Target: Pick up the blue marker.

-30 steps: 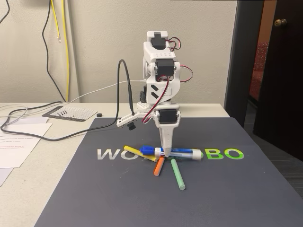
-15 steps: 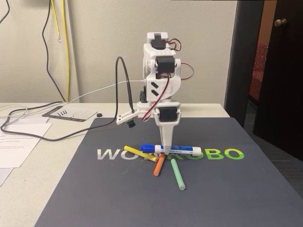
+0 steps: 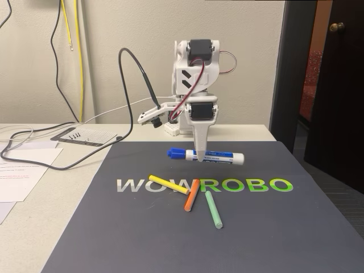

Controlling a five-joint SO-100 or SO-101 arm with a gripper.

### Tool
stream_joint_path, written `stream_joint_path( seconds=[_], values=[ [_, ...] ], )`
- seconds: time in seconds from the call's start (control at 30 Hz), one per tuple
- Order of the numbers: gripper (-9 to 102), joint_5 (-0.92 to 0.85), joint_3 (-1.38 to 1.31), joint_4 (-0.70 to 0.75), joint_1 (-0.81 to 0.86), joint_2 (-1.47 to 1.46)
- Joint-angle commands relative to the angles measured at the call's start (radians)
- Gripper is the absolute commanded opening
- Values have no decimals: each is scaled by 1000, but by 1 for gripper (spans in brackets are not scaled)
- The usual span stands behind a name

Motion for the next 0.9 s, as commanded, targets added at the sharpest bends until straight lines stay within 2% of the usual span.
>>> stream_joint_path(
  seconds=[0.0, 0.87],
  values=[
    [0, 26, 32, 173, -17, 189],
    [0, 63, 983, 169, -14, 1221]
  ],
)
